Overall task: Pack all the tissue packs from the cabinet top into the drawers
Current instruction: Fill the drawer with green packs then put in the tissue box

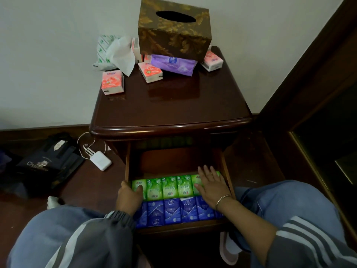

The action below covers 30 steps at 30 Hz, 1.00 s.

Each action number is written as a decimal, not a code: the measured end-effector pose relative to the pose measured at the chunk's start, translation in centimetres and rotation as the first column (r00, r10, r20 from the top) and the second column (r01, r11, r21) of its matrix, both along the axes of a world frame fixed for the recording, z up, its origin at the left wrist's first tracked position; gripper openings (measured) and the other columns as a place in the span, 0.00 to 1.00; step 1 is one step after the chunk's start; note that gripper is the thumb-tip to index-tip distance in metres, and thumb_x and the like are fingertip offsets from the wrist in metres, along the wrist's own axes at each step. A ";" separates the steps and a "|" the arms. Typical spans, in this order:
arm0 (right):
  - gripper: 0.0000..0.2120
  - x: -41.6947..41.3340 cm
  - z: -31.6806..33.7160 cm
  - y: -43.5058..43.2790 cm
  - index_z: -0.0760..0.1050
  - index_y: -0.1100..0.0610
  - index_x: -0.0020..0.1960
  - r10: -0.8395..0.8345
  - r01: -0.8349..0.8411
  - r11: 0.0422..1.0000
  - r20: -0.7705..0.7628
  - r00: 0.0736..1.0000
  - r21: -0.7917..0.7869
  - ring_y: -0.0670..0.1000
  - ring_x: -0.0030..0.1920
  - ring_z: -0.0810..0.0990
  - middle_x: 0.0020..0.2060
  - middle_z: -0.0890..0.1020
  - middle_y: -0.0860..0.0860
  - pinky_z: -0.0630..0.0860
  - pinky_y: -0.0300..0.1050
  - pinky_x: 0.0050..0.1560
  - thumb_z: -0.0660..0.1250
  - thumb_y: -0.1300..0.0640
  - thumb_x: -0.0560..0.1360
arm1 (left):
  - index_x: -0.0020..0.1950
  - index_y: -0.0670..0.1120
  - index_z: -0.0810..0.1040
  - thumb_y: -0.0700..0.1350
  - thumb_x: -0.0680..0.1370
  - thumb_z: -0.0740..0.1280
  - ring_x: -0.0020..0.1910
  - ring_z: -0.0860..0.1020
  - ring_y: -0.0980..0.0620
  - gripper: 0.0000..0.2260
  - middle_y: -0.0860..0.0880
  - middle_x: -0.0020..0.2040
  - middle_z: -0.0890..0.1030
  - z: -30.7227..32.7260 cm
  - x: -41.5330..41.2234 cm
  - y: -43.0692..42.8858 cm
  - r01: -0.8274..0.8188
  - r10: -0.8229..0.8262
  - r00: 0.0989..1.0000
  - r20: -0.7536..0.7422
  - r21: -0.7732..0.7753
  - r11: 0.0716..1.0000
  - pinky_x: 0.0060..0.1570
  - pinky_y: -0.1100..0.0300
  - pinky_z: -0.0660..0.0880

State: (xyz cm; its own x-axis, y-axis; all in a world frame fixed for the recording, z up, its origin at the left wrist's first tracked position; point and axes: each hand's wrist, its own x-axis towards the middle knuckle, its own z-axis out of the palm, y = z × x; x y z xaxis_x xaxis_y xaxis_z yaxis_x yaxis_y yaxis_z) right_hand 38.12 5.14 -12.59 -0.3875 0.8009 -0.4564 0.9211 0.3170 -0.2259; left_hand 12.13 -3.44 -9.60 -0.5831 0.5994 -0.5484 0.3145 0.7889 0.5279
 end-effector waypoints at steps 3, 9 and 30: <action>0.29 -0.7 3.1 -0.3 0.52 0.51 0.77 0.050 -0.050 0.997 0.001 0.999 0.056 0.51 0.77 0.50 0.77 0.51 0.50 0.52 0.50 0.74 0.44 0.40 0.80 | 0.61 0.40 0.67 0.48 0.78 0.63 0.58 0.75 0.38 0.16 0.36 0.61 0.75 0.3 -0.4 -0.4 0.028 -0.029 0.999 0.033 0.033 0.999 0.51 0.53 0.68; 0.17 -0.3 12.2 -0.2 0.79 0.54 0.36 0.337 0.007 0.658 -0.303 0.891 0.753 0.50 0.30 0.78 0.29 0.79 0.49 0.70 0.41 0.29 0.57 0.51 0.78 | 0.59 0.39 0.74 0.49 0.79 0.62 0.57 0.76 0.41 0.15 0.38 0.58 0.78 2.3 -1.8 -1.3 0.074 -0.078 0.996 0.044 0.081 0.994 0.53 0.54 0.70; 0.30 -1.3 15.3 14.8 0.59 0.45 0.74 -0.330 0.400 0.745 -0.225 0.917 0.534 0.53 0.75 0.59 0.75 0.62 0.50 0.62 0.54 0.70 0.52 0.37 0.75 | 0.59 0.43 0.74 0.40 0.75 0.65 0.54 0.74 0.49 0.13 0.46 0.55 0.75 21.6 -5.2 14.3 0.510 0.018 0.794 -0.607 0.683 0.522 0.53 0.58 0.70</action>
State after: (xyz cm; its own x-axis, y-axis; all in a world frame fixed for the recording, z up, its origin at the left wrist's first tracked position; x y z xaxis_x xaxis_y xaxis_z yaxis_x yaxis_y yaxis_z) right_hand 36.86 19.93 2.70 -0.0312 0.9893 0.1423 0.9730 0.0626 -0.2220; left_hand 6.94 10.88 11.97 -0.3377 0.7703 0.5410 0.8263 -0.0327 0.5623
